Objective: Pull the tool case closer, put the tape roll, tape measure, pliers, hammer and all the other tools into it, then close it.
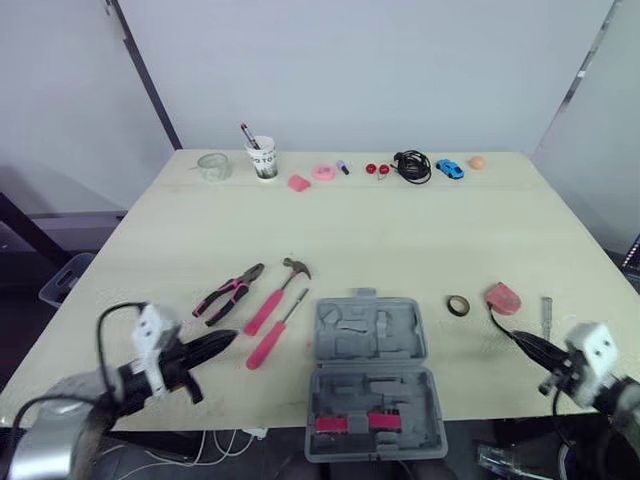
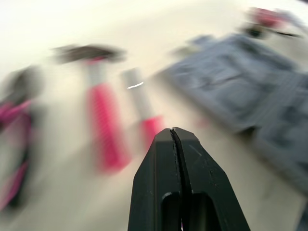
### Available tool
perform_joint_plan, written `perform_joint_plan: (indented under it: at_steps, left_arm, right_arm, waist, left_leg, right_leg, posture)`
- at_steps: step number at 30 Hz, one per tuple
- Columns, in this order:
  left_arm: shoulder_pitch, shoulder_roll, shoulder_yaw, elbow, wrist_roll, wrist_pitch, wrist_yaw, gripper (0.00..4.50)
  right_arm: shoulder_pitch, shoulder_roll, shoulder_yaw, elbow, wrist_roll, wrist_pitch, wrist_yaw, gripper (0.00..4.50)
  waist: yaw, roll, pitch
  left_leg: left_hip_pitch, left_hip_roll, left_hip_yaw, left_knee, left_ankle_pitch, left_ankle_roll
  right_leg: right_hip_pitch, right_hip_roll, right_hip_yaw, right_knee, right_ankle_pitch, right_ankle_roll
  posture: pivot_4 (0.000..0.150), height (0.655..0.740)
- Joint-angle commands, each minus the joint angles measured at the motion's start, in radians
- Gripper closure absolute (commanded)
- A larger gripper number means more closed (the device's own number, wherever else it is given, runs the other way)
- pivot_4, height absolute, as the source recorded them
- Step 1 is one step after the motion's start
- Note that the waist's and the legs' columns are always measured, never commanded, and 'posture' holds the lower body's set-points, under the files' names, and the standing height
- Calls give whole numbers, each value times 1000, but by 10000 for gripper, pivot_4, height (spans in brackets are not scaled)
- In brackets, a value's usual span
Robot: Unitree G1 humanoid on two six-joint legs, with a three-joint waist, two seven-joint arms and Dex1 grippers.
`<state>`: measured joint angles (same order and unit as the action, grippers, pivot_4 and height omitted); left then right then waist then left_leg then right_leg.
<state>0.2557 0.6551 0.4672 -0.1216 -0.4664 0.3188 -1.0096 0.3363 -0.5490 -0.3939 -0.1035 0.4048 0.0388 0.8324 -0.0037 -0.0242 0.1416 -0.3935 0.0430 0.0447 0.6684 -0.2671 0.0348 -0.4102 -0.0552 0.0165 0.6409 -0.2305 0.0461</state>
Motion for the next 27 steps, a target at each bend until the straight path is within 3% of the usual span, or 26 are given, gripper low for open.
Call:
perform_joint_plan:
  at_steps: [1, 7, 10, 18, 27]
  left_arm:
    - [29, -9, 73, 23, -4, -69, 35, 37043]
    - [92, -29, 120, 69, -12, -122, 61, 10464]
    - [132, -41, 137, 62, -29, -135, 56, 520]
    - [98, -5, 105, 89, -23, -168, 13, 520]
    - [-33, 80, 4, 46, -55, -177, -144, 520]
  right_arm:
    - [46, 5, -99, -41, 68, -5, -15, 27003]
    - [176, 46, -179, -14, 99, -47, -7, 0]
    - [232, 78, -207, -45, 120, -36, -29, 0]
    - [246, 60, -194, -86, 106, 11, -62, 0]
    - [42, -234, -41, -128, 24, 176, 41, 0]
  waist:
    - [0, 0, 0]
    - [1, -1, -1]
    - [0, -1, -1]
    - [-5, 0, -1]
    - [-6, 0, 0]
  left_leg:
    - [0, 0, 0, 0, 0, 0]
    - [3, 1, 1, 0, 0, 0]
    - [2, 0, 2, -2, 0, 0]
    - [2, 1, 3, -2, -3, -5]
    - [1, -2, 3, -3, 0, 0]
  right_leg:
    - [0, -1, 0, 0, 0, 0]
    - [0, -3, 0, 0, -1, 2]
    - [-1, -5, -1, 0, 0, 0]
    - [-2, -15, -5, -1, -3, 4]
    - [-2, -12, -7, -1, 0, 0]
  posture:
    - [1500, 7400]
    - [1500, 7400]
    - [1500, 7400]
    - [1500, 7400]
    - [1500, 7400]
